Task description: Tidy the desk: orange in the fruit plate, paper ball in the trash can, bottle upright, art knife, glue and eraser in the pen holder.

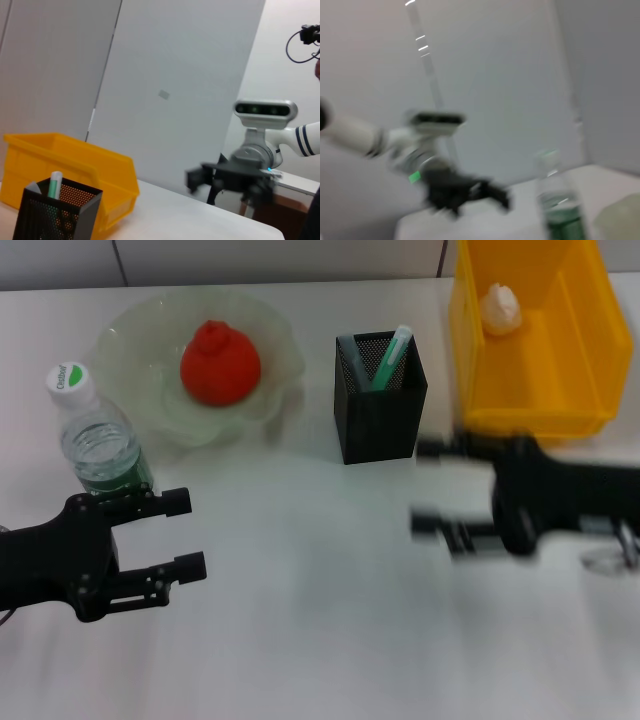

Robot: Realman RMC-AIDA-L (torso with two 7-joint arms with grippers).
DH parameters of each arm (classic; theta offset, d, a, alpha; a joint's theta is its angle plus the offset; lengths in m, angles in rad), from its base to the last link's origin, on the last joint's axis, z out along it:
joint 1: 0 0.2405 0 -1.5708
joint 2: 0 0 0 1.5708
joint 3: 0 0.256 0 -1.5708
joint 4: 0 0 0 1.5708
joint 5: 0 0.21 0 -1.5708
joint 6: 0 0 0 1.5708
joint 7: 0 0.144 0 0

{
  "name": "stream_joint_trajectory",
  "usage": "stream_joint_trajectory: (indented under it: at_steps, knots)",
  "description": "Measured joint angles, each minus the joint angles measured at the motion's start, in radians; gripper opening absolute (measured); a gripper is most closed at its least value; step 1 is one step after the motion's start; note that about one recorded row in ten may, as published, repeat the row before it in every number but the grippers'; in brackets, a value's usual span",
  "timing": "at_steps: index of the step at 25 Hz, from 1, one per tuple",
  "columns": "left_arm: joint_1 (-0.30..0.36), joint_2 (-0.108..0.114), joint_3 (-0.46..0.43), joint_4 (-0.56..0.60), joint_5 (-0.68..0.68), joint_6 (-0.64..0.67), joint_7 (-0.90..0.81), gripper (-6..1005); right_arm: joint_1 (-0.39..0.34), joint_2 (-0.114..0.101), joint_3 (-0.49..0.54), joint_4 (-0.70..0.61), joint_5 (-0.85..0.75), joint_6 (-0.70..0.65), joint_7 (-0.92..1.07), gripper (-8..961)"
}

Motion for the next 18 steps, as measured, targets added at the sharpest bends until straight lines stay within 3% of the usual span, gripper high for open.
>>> stream_joint_trajectory:
  at_steps: [2, 7, 18]
  knots:
    - [-0.003, 0.021, 0.007, 0.003, 0.005, 0.031, -0.008, 770, -0.035, 0.004, 0.016, -0.007, -0.086, -0.092, -0.068, 824]
    - [-0.001, 0.024, 0.009, 0.037, 0.006, 0.067, -0.022, 770, -0.065, 0.03, 0.017, -0.009, -0.12, -0.135, -0.153, 824]
    - [0.007, 0.026, -0.001, 0.053, 0.0, 0.099, -0.055, 770, -0.06, 0.033, 0.025, -0.005, -0.113, -0.14, -0.158, 824]
